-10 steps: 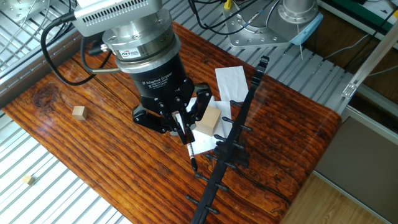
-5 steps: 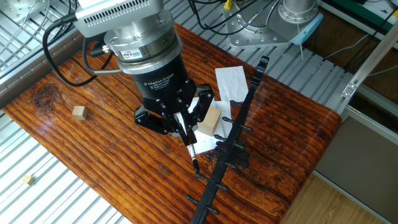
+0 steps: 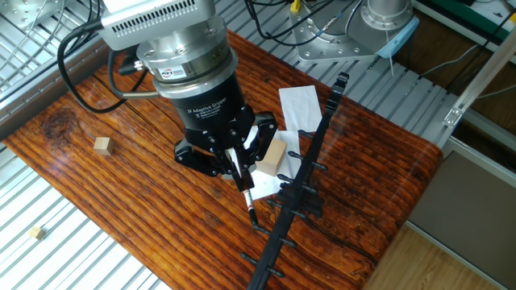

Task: Place the brush on the pen rack

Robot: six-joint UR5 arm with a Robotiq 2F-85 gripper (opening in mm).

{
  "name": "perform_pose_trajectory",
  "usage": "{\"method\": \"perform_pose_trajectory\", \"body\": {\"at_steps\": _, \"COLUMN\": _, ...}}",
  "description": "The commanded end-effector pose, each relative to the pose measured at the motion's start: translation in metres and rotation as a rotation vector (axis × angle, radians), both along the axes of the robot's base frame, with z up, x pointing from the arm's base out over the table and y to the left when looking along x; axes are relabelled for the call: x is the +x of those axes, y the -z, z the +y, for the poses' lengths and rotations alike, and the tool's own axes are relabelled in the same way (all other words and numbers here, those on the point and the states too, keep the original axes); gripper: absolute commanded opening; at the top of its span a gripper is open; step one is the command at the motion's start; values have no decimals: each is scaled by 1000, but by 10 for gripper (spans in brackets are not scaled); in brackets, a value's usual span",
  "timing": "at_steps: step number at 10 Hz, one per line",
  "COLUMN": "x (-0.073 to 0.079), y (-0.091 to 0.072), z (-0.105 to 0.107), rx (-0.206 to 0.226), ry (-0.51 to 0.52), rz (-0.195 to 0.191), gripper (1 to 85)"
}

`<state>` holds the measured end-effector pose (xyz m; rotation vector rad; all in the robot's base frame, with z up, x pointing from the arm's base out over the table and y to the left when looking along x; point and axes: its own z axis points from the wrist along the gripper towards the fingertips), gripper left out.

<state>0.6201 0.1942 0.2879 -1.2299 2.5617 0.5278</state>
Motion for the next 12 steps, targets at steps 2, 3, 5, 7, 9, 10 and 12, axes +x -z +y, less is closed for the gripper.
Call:
{"method": "perform_pose_trajectory", "body": {"at_steps": 2, "x": 4, "y": 0, "z": -2, "rx": -10, "ry": -15, "rz": -19, "gripper": 57}}
{"method": "perform_pose_trajectory", "body": {"at_steps": 3, "x": 4, "y": 1, "z": -3, "rx": -13, "ry": -16, "rz": -21, "gripper": 73}}
{"method": "perform_pose_trajectory", "body": {"at_steps": 5, "x": -2, "y": 8, "z": -20, "rx": -87, "ry": -56, "rz": -14, "gripper": 120}}
{"method": "perform_pose_trajectory", "body": {"at_steps": 7, "x": -4, "y": 7, "z": -17, "rx": -76, "ry": -55, "rz": -4, "gripper": 120}}
{"method": "perform_pose_trajectory", "body": {"at_steps": 9, "x": -5, "y": 7, "z": -17, "rx": -79, "ry": -54, "rz": -2, "gripper": 123}}
{"method": "perform_pose_trajectory", "body": {"at_steps": 10, "x": -5, "y": 8, "z": -19, "rx": -91, "ry": -57, "rz": -3, "gripper": 130}}
{"method": "perform_pose_trajectory", "body": {"at_steps": 12, "x": -8, "y": 11, "z": -26, "rx": -121, "ry": -76, "rz": 4, "gripper": 320}}
